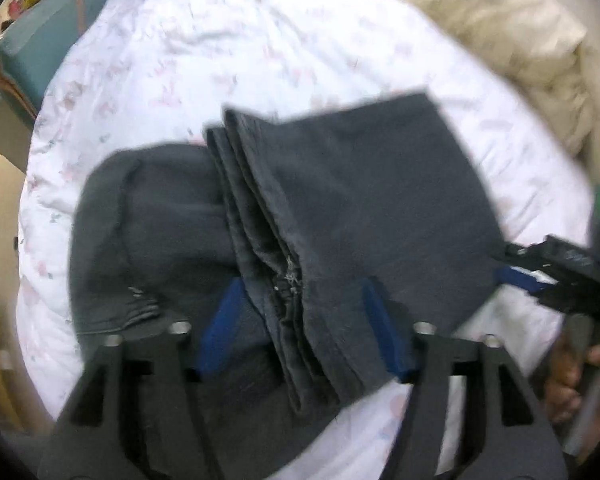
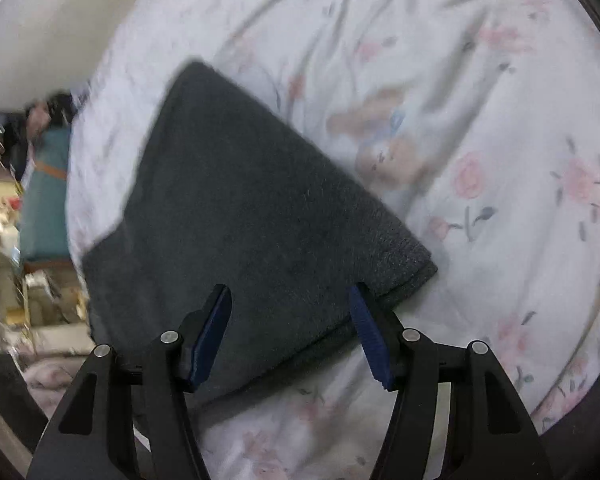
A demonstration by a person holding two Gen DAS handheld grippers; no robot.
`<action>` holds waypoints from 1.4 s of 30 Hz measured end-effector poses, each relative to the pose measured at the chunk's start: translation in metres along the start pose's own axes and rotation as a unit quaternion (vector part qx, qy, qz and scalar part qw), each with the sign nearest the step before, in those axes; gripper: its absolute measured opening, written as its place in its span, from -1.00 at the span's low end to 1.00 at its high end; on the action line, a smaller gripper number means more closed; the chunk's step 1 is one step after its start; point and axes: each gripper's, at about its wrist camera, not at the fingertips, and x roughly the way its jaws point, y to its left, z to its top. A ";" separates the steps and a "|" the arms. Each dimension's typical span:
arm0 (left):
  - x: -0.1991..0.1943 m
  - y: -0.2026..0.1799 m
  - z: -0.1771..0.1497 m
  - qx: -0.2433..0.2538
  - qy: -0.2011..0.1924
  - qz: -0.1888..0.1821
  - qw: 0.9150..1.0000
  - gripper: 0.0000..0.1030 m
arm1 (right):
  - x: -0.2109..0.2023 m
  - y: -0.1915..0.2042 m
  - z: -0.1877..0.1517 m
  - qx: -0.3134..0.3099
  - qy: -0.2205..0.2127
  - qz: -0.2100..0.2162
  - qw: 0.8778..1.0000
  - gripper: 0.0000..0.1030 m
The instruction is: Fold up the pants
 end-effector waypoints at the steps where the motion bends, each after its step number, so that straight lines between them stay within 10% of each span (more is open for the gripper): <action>1: -0.014 0.006 0.000 -0.006 -0.019 -0.002 1.000 0.58 | -0.007 0.000 0.000 -0.003 -0.018 0.000 1.000 0.23; 5: -0.043 0.032 -0.001 -0.015 -0.064 0.015 0.998 0.77 | -0.028 -0.005 0.008 0.000 -0.081 -0.043 0.996 0.48; 16: -0.020 0.107 -0.006 -0.117 -0.050 0.042 0.991 0.78 | 0.013 -0.018 0.020 -0.005 -0.044 -0.147 0.988 0.54; 22: -0.011 0.121 -0.008 -0.163 -0.017 0.007 0.986 0.78 | 0.010 0.008 0.015 -0.069 -0.056 -0.152 0.984 -0.69; 32: -0.013 0.102 -0.006 -0.133 -0.022 0.004 0.991 0.78 | -0.067 0.069 -0.026 -0.189 -0.141 0.036 0.971 -0.79; 42: -0.020 0.080 0.005 -0.118 -0.024 -0.030 0.992 0.77 | -0.062 0.121 -0.059 -0.276 -0.108 0.150 0.943 -0.79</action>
